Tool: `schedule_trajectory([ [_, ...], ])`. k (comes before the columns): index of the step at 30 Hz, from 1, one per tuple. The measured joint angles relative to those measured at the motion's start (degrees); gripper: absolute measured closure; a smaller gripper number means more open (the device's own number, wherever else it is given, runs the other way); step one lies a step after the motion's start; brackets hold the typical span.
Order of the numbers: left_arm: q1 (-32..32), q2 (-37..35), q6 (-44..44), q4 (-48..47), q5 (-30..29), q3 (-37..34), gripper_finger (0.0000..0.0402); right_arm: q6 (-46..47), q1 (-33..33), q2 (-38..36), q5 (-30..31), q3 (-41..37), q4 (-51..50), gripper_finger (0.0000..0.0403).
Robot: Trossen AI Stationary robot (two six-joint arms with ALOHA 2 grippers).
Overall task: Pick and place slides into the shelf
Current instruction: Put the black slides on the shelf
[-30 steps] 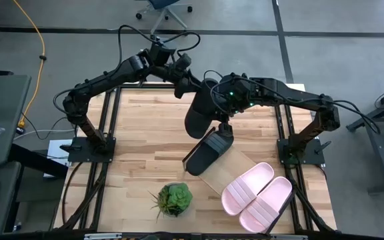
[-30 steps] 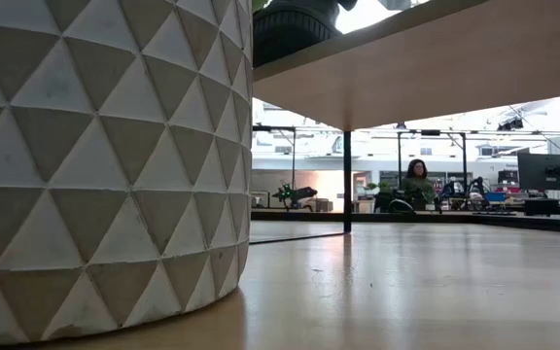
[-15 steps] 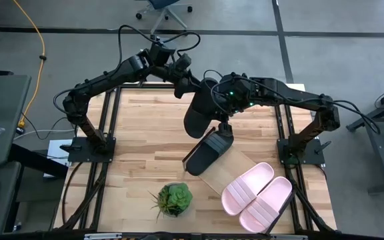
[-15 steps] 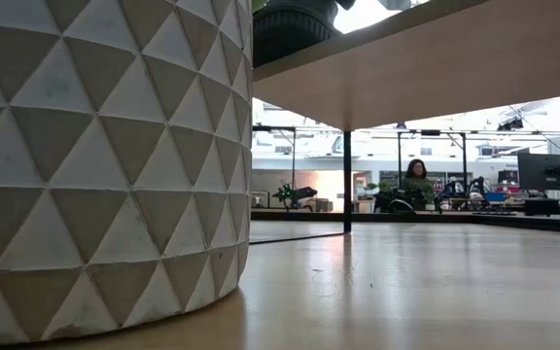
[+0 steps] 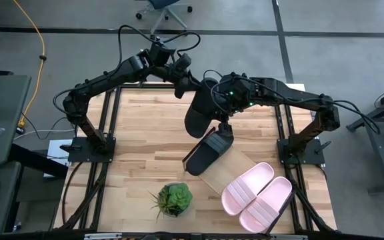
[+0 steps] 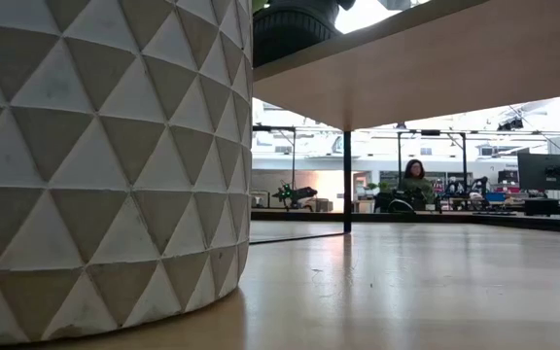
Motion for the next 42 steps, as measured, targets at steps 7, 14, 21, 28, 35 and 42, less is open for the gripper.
schedule_trajectory([
  [7,-0.02,0.00,0.51,0.02,-0.33,0.00,0.0333,0.00,0.02,0.00,0.00,0.00,0.00,0.0403],
  [14,0.02,0.00,0.66,0.20,-0.61,0.00,0.0347,0.42,0.02,0.00,0.87,0.00,0.00,0.0402],
  [21,0.02,0.00,1.13,0.42,-2.05,0.00,0.0353,0.49,-0.26,0.00,2.39,0.00,0.76,0.0377],
  [28,0.02,0.09,1.33,1.97,-3.31,0.00,0.0354,5.15,-2.42,-1.30,12.29,0.00,4.54,0.0328],
  [35,0.04,0.09,1.21,8.60,-5.99,0.00,0.0355,10.80,-6.05,-6.26,22.57,0.00,6.81,0.0302],
  [42,0.04,0.15,-0.82,25.97,-9.96,-0.02,0.0355,16.74,-11.24,-15.90,24.23,-4.32,8.59,0.0299],
])
